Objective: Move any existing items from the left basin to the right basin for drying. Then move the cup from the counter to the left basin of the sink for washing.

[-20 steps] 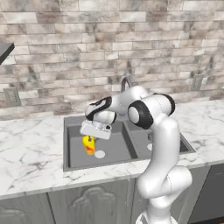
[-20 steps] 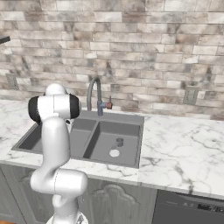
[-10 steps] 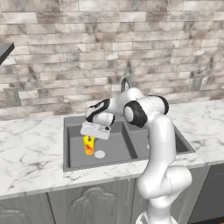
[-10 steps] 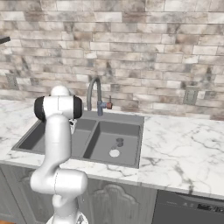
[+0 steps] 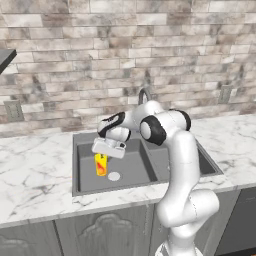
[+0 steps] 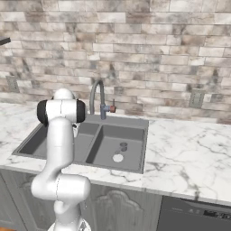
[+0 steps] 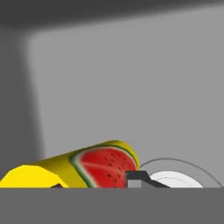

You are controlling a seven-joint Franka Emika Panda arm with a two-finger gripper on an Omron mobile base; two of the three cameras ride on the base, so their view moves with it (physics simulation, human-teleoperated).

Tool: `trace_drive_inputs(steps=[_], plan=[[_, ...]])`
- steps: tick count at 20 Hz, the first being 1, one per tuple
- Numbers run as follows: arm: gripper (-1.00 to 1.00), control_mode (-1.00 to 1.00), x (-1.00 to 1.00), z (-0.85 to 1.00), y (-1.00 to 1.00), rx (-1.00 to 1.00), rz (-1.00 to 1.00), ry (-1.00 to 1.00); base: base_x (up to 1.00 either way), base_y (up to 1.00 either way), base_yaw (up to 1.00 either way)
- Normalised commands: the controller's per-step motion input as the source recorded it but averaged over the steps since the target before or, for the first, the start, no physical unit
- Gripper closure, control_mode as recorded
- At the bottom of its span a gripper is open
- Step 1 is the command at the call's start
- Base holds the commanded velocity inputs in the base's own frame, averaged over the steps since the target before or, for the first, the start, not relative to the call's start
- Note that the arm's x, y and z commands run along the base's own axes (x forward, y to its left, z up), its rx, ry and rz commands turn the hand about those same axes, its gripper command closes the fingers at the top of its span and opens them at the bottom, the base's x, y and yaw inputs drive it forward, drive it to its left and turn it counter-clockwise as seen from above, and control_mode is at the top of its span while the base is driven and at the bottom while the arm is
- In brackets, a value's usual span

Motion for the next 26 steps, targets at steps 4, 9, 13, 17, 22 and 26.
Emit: trace_drive_inputs(steps=[4,9,13,17,22,26], plan=[[-1.00,-1.00,-0.14,0.05,-0.03,0.02,-0.02,-0.02,0.00,0.00,0.00],[-1.00,-1.00,-0.23,0.33,-0.10,0.04,-0.06,-0.01,0.00,0.00,0.00],[-1.00,-1.00,-0.25,0.53,-0.12,0.03,-0.07,-0.01,0.00,0.00,0.00],[-1.00,-1.00,-0.29,0.69,-0.01,0.00,-0.07,-0.03,0.00,0.00,0.00],[-1.00,-1.00,-0.46,0.81,0.00,0.00,-0.08,-0.07,0.00,0.00,0.00],[-1.00,-1.00,-0.61,0.73,-0.04,0.00,-0.08,-0.10,0.00,0.00,0.00]])
